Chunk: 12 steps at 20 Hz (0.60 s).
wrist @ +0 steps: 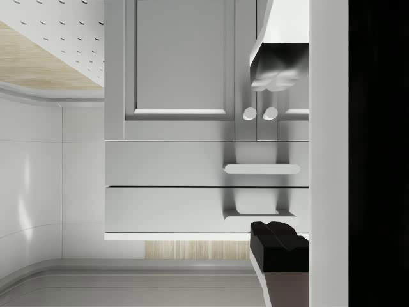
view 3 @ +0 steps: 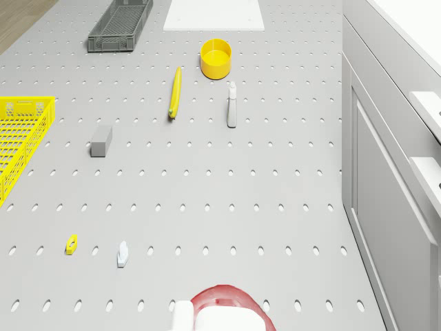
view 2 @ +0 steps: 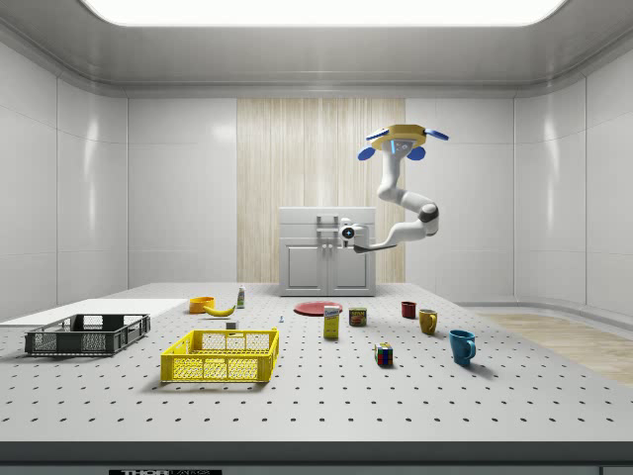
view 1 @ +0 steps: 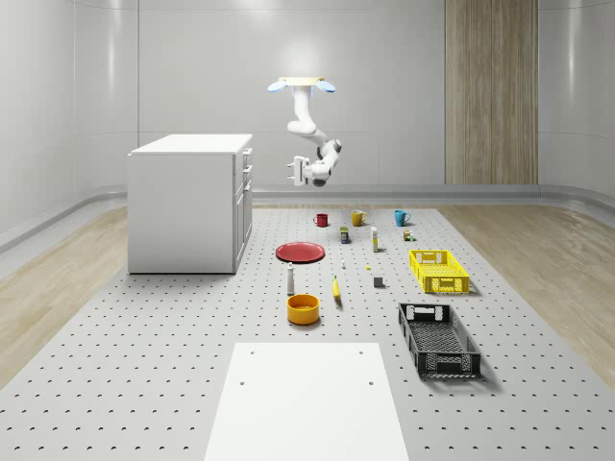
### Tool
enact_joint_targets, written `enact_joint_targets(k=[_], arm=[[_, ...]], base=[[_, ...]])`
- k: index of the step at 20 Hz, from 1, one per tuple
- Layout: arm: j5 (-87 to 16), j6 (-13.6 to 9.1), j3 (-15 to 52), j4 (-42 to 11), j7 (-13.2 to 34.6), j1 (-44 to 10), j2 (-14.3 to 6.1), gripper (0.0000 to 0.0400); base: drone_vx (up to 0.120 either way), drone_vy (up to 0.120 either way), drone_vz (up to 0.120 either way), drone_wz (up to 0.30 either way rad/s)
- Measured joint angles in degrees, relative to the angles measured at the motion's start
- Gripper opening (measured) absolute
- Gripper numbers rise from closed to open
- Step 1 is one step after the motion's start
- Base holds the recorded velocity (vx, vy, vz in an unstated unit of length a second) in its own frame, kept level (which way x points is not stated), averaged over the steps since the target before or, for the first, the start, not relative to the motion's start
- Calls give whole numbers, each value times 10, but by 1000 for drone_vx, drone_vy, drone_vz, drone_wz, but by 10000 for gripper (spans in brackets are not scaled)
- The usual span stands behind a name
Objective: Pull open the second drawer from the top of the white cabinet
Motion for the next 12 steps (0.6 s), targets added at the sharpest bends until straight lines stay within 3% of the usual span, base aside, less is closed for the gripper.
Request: enact_joint_targets(k=[7, 10, 12], arm=[[33, 32, 28, -12, -13, 14, 11, 300], [40, 37, 34, -13, -16, 15, 14, 300], [44, 39, 36, -14, -18, 16, 16, 300]], base=[[0, -103, 0, 0], [0, 0, 0, 0], [120, 0, 0, 0]])
